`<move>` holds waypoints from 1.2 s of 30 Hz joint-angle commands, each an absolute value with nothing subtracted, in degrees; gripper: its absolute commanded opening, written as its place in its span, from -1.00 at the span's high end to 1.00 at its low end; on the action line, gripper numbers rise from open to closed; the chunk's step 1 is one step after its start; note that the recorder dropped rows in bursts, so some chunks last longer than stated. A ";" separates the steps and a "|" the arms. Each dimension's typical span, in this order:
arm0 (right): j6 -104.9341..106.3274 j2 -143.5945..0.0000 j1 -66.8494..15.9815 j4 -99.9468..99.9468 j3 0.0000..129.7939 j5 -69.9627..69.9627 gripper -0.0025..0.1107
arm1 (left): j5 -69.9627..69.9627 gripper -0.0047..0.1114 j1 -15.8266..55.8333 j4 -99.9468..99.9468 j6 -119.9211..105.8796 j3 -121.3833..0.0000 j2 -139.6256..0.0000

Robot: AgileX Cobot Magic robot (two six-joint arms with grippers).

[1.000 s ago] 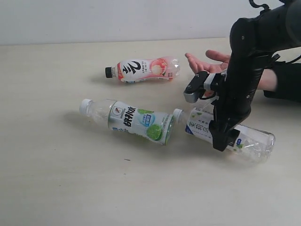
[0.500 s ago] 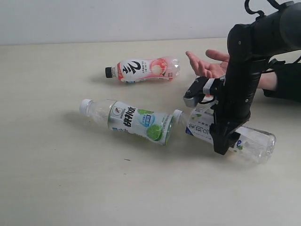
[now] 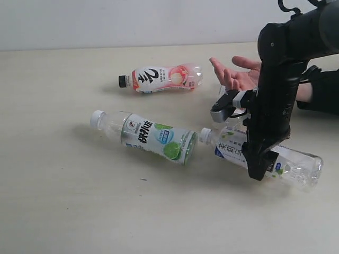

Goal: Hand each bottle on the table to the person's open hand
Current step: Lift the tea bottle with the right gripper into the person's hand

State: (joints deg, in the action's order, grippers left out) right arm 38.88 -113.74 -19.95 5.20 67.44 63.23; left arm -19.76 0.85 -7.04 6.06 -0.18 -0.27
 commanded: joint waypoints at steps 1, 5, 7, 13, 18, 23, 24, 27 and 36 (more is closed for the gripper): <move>35.08 -109.89 -20.04 4.96 67.92 69.56 0.96 | -19.38 0.88 0.73 -7.23 6.25 0.00 0.00; 29.51 -107.14 -20.04 3.23 67.92 69.96 0.96 | -19.38 0.88 0.73 -7.23 6.25 0.00 0.00; 25.48 -105.16 -20.04 2.30 67.92 69.96 0.96 | -19.38 0.88 0.73 -7.23 6.25 0.00 0.00; 19.96 -98.72 -20.04 3.78 67.92 69.96 0.96 | -19.38 0.88 0.73 -7.23 6.25 0.00 0.00; 15.90 -93.15 -20.04 4.46 67.92 69.96 0.96 | -19.38 0.88 0.73 -7.23 6.25 0.00 0.00; 15.90 -88.06 -20.04 4.34 67.92 69.96 0.96 | -19.38 0.88 0.73 -7.23 6.25 0.00 0.00; 15.90 -87.27 -20.04 4.34 67.92 69.96 0.96 | -19.38 0.88 0.73 -7.23 6.25 0.00 0.00; 13.31 -84.83 -20.04 3.54 67.92 69.96 0.96 | -19.38 0.88 0.73 -7.23 6.25 0.00 0.00; -15.27 -85.46 -20.04 -10.98 72.64 67.31 0.96 | -19.38 0.88 0.73 -7.23 6.25 0.00 0.00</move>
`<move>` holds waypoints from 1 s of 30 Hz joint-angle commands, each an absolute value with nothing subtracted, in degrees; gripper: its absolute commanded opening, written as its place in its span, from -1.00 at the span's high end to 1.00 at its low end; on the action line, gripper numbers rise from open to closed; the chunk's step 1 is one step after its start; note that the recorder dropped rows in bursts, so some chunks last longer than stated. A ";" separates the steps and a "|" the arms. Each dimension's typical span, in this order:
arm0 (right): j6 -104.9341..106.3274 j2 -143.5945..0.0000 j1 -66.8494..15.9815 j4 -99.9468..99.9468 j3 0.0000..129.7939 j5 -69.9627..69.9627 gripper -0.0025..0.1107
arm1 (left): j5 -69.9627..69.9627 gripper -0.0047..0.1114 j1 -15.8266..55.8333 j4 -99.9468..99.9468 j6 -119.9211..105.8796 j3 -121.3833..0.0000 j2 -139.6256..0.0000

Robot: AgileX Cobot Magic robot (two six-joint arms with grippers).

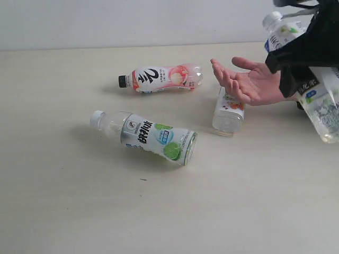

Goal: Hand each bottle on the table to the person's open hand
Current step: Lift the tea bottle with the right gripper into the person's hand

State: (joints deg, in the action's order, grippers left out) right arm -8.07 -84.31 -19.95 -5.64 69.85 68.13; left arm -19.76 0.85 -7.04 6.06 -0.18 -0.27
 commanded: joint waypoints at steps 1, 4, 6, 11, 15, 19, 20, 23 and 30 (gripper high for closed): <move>-15.24 -86.25 -20.04 -11.37 74.06 67.43 0.96 | -19.38 0.88 0.73 -7.23 6.25 0.00 0.00; -15.24 -89.45 -20.04 -10.84 77.71 67.53 0.96 | -19.38 0.88 0.73 -7.23 6.25 0.00 0.00; -15.09 -91.83 -20.04 -9.63 80.11 67.66 0.96 | -19.38 0.88 0.73 -7.23 6.25 0.00 0.00; -14.79 -99.52 -20.04 -8.92 86.41 69.72 0.96 | -19.38 0.88 0.73 -7.23 6.25 0.00 0.00; -11.76 -106.32 -20.04 -7.42 91.43 69.96 0.96 | -19.38 0.88 0.73 -7.23 6.25 0.00 0.00; -9.29 -111.24 -20.04 -3.13 94.37 69.96 0.96 | -19.38 0.88 0.73 -7.23 6.25 0.00 0.00; -9.17 -112.38 -20.04 -3.11 95.18 69.96 0.96 | -19.38 0.88 0.73 -7.23 6.25 0.00 0.00; -9.17 -115.36 -19.80 -3.51 97.60 69.96 0.96 | -19.38 0.88 0.73 -7.23 6.25 0.00 0.00; -9.62 -119.20 -18.85 -3.53 101.04 69.96 0.96 | -19.38 0.88 0.73 -7.23 6.25 0.00 0.00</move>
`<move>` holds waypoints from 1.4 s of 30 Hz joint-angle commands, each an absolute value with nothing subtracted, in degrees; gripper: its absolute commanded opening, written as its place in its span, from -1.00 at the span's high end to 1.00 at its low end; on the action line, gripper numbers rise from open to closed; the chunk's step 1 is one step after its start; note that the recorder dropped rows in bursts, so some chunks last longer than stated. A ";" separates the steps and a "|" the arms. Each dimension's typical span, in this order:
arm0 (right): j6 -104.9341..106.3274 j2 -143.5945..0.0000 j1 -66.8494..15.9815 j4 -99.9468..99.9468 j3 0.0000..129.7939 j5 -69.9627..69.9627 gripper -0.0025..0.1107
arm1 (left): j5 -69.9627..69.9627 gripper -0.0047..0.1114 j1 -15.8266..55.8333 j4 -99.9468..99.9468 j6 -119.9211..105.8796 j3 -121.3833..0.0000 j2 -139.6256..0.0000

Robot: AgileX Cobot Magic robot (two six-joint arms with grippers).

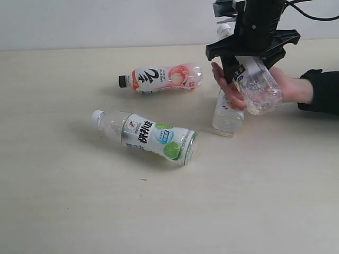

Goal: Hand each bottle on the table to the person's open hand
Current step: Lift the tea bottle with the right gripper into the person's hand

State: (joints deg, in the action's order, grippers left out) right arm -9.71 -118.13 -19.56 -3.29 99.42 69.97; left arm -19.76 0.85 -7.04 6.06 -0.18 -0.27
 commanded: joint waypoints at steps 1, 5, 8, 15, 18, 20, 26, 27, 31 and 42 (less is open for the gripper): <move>-9.62 -119.39 -18.85 -3.53 101.04 69.96 0.96 | -19.38 0.88 0.73 -7.23 6.25 0.00 0.00; -10.52 -120.02 -18.85 -3.53 101.04 69.96 0.96 | -19.38 0.88 0.73 -7.23 6.25 0.00 0.00; -10.75 -120.02 -18.85 -3.63 101.04 69.96 0.96 | -19.38 0.88 0.73 -7.23 6.25 0.00 0.00; -10.60 -120.02 -18.85 -3.51 101.04 69.96 0.96 | -19.38 0.88 0.73 -7.23 6.25 0.00 0.00; -10.60 -120.02 -18.85 -3.51 101.04 69.96 0.96 | -19.38 0.88 0.73 -7.23 6.25 0.00 0.00; -10.60 -120.02 -18.85 -3.51 101.04 69.96 0.96 | -19.38 0.88 0.73 -7.23 6.25 0.00 0.00; -10.50 -120.02 -18.85 -3.21 101.04 69.96 0.96 | -19.38 0.88 0.73 -7.23 6.25 0.00 0.00; -10.38 -120.02 -18.85 -3.21 101.04 69.96 0.96 | -19.38 0.88 0.73 -7.23 6.25 0.00 0.00; -10.25 -120.02 -18.85 -3.60 101.04 69.96 0.96 | -19.38 0.88 0.73 -7.23 6.25 0.00 0.00; -10.25 -120.02 -18.85 -4.26 101.04 69.96 0.92 | -19.38 0.88 0.73 -7.23 6.25 0.00 0.00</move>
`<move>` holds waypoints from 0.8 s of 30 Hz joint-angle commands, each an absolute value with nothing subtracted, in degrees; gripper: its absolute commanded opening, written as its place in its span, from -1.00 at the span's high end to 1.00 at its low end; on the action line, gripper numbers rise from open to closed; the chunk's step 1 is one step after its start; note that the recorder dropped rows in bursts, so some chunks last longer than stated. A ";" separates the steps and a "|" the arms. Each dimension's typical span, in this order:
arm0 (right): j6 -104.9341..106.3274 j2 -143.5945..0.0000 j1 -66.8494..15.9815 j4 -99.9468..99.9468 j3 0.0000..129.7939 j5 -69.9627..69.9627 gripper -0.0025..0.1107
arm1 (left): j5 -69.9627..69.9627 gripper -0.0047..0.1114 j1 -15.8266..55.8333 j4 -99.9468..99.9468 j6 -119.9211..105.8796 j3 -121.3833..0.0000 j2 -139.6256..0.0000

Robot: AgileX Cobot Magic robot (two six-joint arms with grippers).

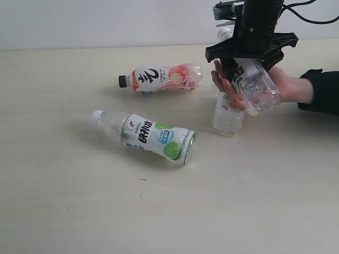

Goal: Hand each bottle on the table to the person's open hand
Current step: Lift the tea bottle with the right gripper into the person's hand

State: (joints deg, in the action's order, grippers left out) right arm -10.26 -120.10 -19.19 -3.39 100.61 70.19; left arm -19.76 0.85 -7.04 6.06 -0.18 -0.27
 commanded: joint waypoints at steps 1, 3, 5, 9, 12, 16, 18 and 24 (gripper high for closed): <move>-10.51 -120.02 -18.85 -4.77 101.04 69.96 0.87 | -19.38 0.88 0.73 -7.23 6.25 0.00 0.00; -10.51 -120.02 -18.85 -5.10 101.04 69.96 0.77 | -19.38 0.88 0.73 -7.23 6.25 0.00 0.00; -10.51 -120.02 -18.85 -5.10 101.04 69.96 0.63 | -19.38 0.88 0.73 -7.23 6.25 0.00 0.00; -10.51 -120.02 -18.85 -5.10 101.04 69.96 0.33 | -19.38 0.88 0.73 -7.23 6.25 0.00 0.00; -10.11 -120.02 -18.85 -5.10 101.04 69.96 0.03 | -19.38 0.88 0.73 -7.23 6.25 0.00 0.00; -9.01 -120.02 -18.99 -5.10 101.04 69.96 -0.33 | -19.38 0.88 0.73 -7.23 6.25 0.00 0.00; -9.01 -120.02 -18.99 -5.10 101.04 69.96 -0.41 | -19.38 0.88 0.73 -7.23 6.25 0.00 0.00; -9.01 -120.02 -18.99 -6.71 101.04 69.96 -0.58 | -19.38 0.88 0.73 -7.23 6.25 0.00 0.00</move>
